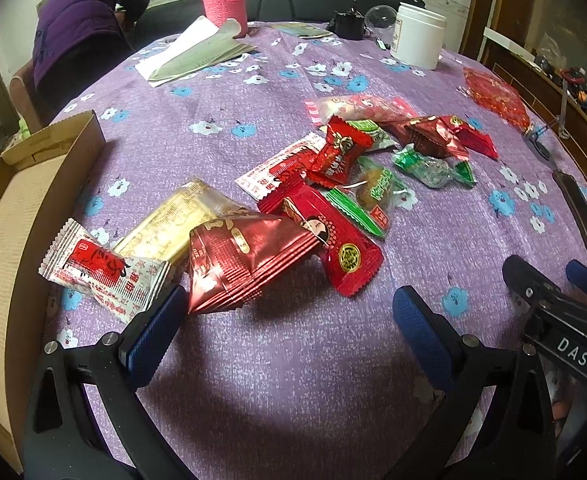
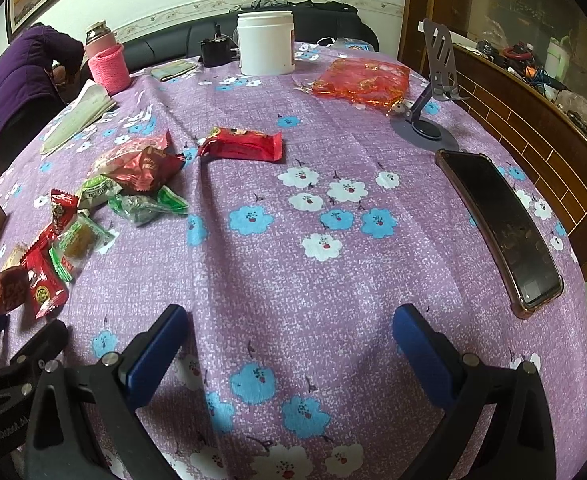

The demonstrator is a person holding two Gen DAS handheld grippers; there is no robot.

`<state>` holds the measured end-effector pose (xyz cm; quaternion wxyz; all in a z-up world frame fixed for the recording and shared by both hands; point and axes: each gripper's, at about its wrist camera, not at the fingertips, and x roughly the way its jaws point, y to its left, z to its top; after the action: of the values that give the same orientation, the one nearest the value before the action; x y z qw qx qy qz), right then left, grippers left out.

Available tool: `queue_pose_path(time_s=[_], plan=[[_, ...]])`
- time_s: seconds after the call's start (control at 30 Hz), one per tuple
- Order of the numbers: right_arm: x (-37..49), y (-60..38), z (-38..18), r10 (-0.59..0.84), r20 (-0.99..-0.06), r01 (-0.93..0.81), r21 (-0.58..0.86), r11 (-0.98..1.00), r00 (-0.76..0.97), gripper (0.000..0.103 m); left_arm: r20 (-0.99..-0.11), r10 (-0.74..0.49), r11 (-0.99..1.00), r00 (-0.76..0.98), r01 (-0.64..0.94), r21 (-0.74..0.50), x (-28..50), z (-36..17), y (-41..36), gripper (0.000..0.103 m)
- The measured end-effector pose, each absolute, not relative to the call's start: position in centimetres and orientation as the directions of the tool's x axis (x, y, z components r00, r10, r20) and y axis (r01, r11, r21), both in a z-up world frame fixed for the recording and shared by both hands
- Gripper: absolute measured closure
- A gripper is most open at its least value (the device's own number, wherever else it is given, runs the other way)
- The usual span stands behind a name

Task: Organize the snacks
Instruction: 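Move both tools toward the snack pile beside the cardboard tray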

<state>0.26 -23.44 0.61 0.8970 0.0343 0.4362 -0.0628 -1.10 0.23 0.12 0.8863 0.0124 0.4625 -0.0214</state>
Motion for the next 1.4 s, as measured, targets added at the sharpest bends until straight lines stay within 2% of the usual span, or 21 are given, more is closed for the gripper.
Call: queue_pose_path(time_s=[0.37, 0.63, 0.7, 0.8, 0.87, 0.9, 0.93, 1.0, 1.13, 1.17, 1.27, 1.33, 1.4], plan=[[0.7, -23.4, 0.7, -0.086, -0.801, 0.149, 0.005, 0.989, 0.592, 0.0, -0.83, -0.054, 0.994, 0.556, 0.106, 0.005, -1.4, 0.1, 0.4, 0.0], [0.4, -23.3, 0.9, -0.031, -0.799, 0.063, 0.009, 0.998, 0.601, 0.001, -0.84, -0.056, 0.994, 0.539, 0.105, 0.002, -2.6, 0.3, 0.4, 0.001], [-0.1, -23.4, 1.5, 0.012, -0.783, 0.024, 0.034, 0.999, 0.622, 0.004, -0.844, -0.08, 0.993, 0.531, 0.116, -0.021, -3.4, 0.6, 0.7, 0.005], [-1.1, -23.6, 3.6, 0.065, -0.722, -0.024, 0.067, 0.997, 0.689, 0.004, -0.847, -0.131, 0.99, 0.516, 0.106, -0.089, -4.8, 1.6, 2.2, 0.006], [-1.3, -23.4, 5.2, 0.1, -0.678, -0.065, 0.077, 0.995, 0.729, 0.006, -0.848, -0.147, 0.989, 0.509, 0.086, -0.12, -5.3, 2.5, 3.4, 0.013], [-1.2, -23.2, 5.9, 0.124, -0.66, -0.087, 0.089, 0.992, 0.741, 0.007, -0.851, -0.166, 0.986, 0.498, 0.076, -0.148, -5.4, 3.2, 4.4, 0.022], [-1.0, -22.8, 6.6, 0.154, -0.644, -0.113, 0.104, 0.988, 0.749, 0.008, -0.851, -0.181, 0.983, 0.494, 0.062, -0.173, -5.4, 3.9, 5.4, 0.025], [0.0, -21.8, 7.5, 0.234, -0.637, -0.188, 0.14, 0.972, 0.735, 0.016, -0.83, -0.17, 0.981, 0.532, 0.008, -0.196, -5.6, 5.9, 7.7, 0.025], [2.4, -18.4, 7.1, 0.424, -0.68, -0.358, 0.247, 0.9, 0.598, 0.056, -0.784, -0.12, 0.978, 0.609, -0.062, -0.197, -5.5, 8.7, 10.9, 0.025], [2.8, -17.2, 6.5, 0.445, -0.693, -0.386, 0.253, 0.887, 0.567, 0.06, -0.781, -0.1, 0.98, 0.617, -0.074, -0.184, -5.5, 8.9, 11.3, 0.025], [3.7, -15.2, 5.3, 0.497, -0.711, -0.434, 0.292, 0.852, 0.498, 0.06, -0.781, -0.097, 0.982, 0.617, -0.069, -0.176, -5.6, 8.5, 11.5, 0.03], [4.2, -14.2, 4.9, 0.544, -0.702, -0.447, 0.345, 0.825, 0.461, 0.06, -0.787, -0.105, 0.981, 0.607, -0.064, -0.181, -5.5, 7.9, 11.6, 0.038], [5.0, -13.4, 5.0, 0.58, -0.684, -0.451, 0.389, 0.803, 0.442, 0.06, -0.796, -0.109, 0.98, 0.596, -0.071, -0.187, -5.0, 7.4, 11.7, 0.038]])
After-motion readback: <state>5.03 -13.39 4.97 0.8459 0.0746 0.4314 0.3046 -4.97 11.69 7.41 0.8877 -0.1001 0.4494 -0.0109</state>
